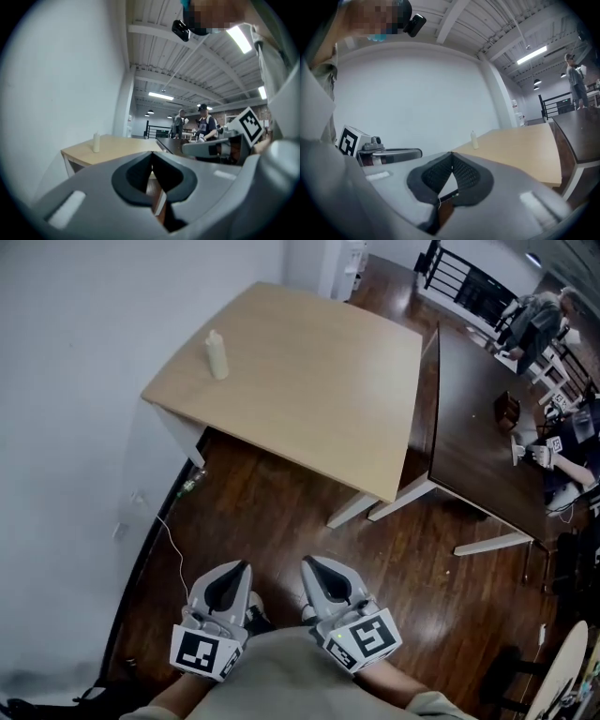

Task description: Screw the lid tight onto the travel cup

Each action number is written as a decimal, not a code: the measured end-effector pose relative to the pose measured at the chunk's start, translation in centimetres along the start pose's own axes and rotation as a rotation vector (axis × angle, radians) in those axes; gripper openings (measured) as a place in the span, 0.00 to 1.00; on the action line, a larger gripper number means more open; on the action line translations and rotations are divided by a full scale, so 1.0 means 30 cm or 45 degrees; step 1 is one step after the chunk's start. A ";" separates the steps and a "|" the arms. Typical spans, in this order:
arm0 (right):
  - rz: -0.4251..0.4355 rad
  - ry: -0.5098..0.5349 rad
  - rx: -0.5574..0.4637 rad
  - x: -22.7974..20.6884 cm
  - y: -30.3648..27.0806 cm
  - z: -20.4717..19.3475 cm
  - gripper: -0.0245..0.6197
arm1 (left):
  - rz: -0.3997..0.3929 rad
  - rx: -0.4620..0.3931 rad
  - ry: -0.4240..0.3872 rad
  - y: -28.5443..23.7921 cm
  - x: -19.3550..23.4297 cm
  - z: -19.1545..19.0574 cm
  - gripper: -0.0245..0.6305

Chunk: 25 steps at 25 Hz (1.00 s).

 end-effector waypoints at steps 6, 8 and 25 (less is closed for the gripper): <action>0.160 0.067 -0.027 0.003 0.123 -0.009 0.04 | 0.187 0.000 0.073 0.073 -0.177 -0.039 0.04; 0.191 0.062 -0.014 -0.007 0.175 -0.034 0.04 | 0.210 0.013 0.106 0.084 -0.249 -0.052 0.04; 0.230 0.112 0.061 -0.038 0.352 -0.117 0.03 | 0.238 -0.008 0.129 0.132 -0.460 -0.109 0.04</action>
Point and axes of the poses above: the fingertips, and each gripper's own axes: y backward along the fingers, x to its left, z out of its top, the point moved 8 cm from there along y, backward along the fingers, and after that the axes turned 13 degrees about z, right-handed, at the moved point
